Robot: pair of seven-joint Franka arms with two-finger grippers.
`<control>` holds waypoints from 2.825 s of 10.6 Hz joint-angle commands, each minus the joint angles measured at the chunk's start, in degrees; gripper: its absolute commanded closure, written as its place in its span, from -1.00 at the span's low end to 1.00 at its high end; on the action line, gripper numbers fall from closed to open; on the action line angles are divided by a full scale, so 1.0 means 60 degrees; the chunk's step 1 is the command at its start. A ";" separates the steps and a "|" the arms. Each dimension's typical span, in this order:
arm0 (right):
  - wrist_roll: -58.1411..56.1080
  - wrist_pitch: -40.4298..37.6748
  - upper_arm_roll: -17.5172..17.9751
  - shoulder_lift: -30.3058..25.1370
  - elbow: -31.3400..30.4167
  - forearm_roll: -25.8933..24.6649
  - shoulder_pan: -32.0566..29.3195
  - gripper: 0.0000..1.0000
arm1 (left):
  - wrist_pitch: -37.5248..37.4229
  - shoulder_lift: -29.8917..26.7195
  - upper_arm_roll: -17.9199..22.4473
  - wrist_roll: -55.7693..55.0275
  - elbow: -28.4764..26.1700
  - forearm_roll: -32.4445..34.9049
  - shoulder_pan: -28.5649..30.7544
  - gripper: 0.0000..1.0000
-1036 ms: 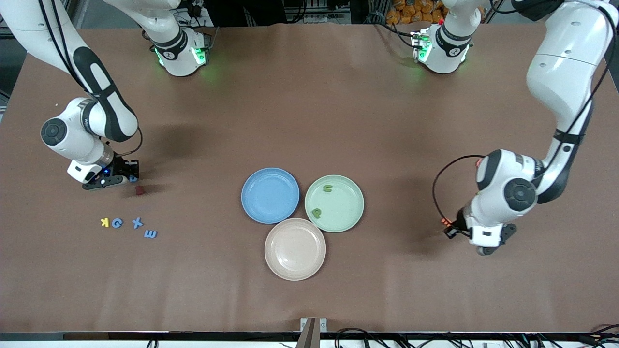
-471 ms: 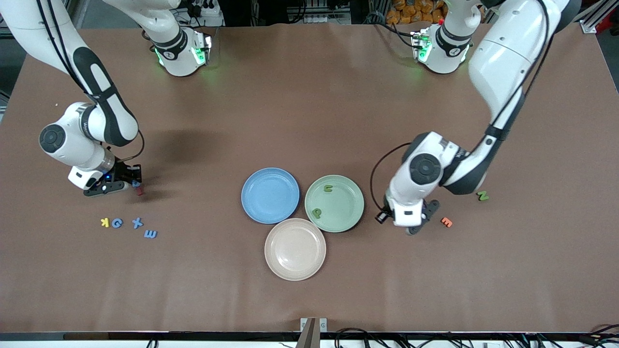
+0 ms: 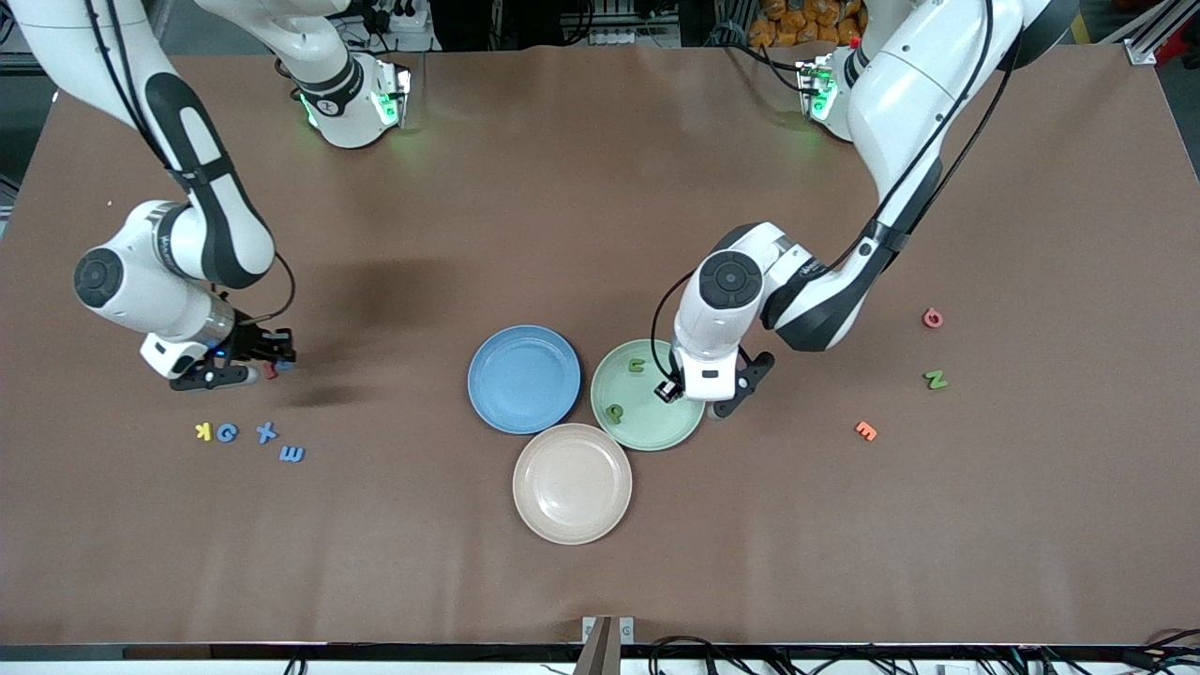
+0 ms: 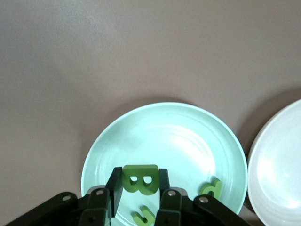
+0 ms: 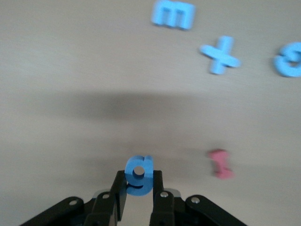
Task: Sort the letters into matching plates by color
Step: 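Carry the B to the green plate while the right gripper carries the g, then open the left gripper over the green plate while the right gripper releases the g, then move the left gripper to the green z while the right gripper reaches the m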
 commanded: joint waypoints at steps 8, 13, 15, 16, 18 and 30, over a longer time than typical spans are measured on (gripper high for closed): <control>0.6794 -0.0191 -0.0072 0.1165 0.2416 0.0964 0.4682 1.00 | -0.1953 -0.0837 0.0100 0.2951 -0.0731 0.0009 0.1481 -1.00; 0.8455 -0.0089 -0.0086 0.2677 0.4135 0.0935 0.5695 0.85 | -0.1808 -0.1702 -0.1245 0.6158 -0.2209 0.0022 0.4394 -1.00; 0.8324 -0.0103 -0.0130 0.2648 0.4077 0.0833 0.5696 -0.99 | -0.0875 -0.2375 -0.1832 0.7419 -0.3452 0.0067 0.5670 -1.00; 0.8295 -0.0161 -0.0217 0.2590 0.4048 0.0832 0.5682 -1.00 | -0.0217 -0.2668 -0.1951 0.7903 -0.4126 0.0081 0.6111 -1.00; 0.8236 -0.0206 -0.0525 0.2502 0.3931 0.0832 0.5696 -1.00 | 0.0680 -0.3065 -0.1937 0.8784 -0.5110 0.0416 0.6698 -1.00; 0.2262 -0.2257 -0.1595 0.2076 0.4047 0.0847 0.2534 -1.00 | 0.3143 -0.1458 -0.1776 1.0853 -0.5759 0.3168 0.9628 -1.00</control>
